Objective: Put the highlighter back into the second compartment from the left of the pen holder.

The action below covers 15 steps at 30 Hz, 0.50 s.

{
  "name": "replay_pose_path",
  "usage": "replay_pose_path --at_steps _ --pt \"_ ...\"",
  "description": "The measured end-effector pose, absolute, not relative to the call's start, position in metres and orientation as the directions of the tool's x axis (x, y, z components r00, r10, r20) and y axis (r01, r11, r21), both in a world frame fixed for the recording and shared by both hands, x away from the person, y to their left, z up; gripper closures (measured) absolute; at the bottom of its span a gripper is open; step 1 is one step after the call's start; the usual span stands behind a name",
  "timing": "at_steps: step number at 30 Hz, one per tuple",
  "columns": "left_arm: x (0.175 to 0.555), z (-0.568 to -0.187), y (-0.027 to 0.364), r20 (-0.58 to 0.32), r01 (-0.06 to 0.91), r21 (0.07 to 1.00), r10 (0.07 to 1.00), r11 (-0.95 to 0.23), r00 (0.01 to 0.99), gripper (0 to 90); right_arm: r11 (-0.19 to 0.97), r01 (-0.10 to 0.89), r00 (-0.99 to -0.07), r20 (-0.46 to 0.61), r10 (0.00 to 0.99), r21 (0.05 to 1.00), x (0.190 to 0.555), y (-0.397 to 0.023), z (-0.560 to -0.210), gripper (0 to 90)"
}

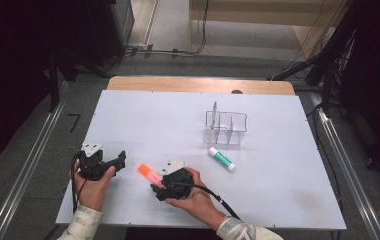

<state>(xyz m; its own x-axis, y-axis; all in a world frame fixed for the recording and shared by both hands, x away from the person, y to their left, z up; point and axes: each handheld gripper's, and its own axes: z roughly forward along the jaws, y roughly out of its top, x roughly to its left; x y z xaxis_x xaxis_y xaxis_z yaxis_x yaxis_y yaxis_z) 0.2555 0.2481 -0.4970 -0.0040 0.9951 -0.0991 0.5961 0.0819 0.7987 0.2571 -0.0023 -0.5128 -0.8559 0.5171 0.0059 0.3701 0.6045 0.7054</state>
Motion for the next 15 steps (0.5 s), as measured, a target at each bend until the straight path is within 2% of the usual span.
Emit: replay_pose_path --at_steps 15 --pt "0.2556 -0.4971 0.2475 -0.099 0.596 0.799 0.995 0.08 -0.002 12.7 0.618 0.346 -0.854 -0.035 0.519 0.706 0.2515 -0.0004 -0.513 55.6"
